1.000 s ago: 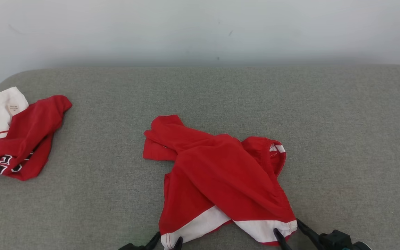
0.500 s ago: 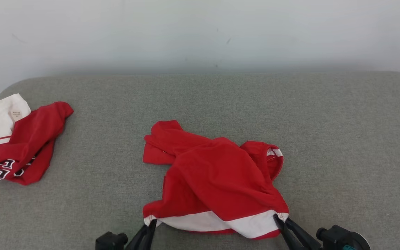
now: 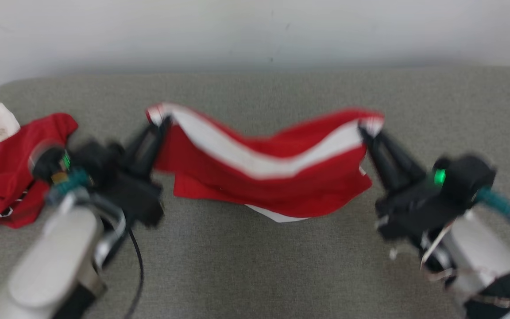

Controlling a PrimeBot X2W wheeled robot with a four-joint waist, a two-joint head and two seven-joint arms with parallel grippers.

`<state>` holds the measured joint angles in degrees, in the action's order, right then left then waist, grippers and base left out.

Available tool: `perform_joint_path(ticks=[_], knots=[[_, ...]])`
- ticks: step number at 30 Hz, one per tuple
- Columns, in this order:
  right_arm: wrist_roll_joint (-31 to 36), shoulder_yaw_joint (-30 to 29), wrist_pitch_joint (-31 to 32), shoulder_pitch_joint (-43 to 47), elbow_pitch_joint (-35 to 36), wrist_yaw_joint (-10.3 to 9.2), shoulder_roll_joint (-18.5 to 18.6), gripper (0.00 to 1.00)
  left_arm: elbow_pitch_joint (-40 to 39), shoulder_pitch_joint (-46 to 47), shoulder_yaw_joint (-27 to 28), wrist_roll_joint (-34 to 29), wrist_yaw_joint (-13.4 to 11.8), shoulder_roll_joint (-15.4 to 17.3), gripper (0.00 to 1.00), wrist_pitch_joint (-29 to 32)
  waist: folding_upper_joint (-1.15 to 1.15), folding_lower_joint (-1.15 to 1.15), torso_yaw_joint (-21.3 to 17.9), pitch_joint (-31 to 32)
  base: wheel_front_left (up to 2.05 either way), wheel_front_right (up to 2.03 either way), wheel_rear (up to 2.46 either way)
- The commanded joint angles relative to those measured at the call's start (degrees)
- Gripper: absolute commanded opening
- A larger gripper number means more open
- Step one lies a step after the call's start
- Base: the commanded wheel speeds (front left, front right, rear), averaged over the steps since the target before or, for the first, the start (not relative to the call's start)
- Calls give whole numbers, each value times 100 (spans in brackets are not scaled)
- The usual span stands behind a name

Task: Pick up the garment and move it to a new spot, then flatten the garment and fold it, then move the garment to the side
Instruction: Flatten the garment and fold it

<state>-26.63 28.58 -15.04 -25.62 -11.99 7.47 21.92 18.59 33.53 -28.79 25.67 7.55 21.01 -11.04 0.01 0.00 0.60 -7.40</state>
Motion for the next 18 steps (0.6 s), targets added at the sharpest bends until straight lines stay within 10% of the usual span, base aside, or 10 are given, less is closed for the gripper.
perform_joint_path(ticks=[1,18], knots=[[-52,-87,29,-347,7,6,-10,0,-59,372,3,95,-16,130,0,79,-1,0,-105,-482,0,0,0],[-1412,-318,995,-5786,-1303,6,16,0,901,6010,-342,1418,-16,606,0,1235,-1,0,-483,-2839,0,0,0]])
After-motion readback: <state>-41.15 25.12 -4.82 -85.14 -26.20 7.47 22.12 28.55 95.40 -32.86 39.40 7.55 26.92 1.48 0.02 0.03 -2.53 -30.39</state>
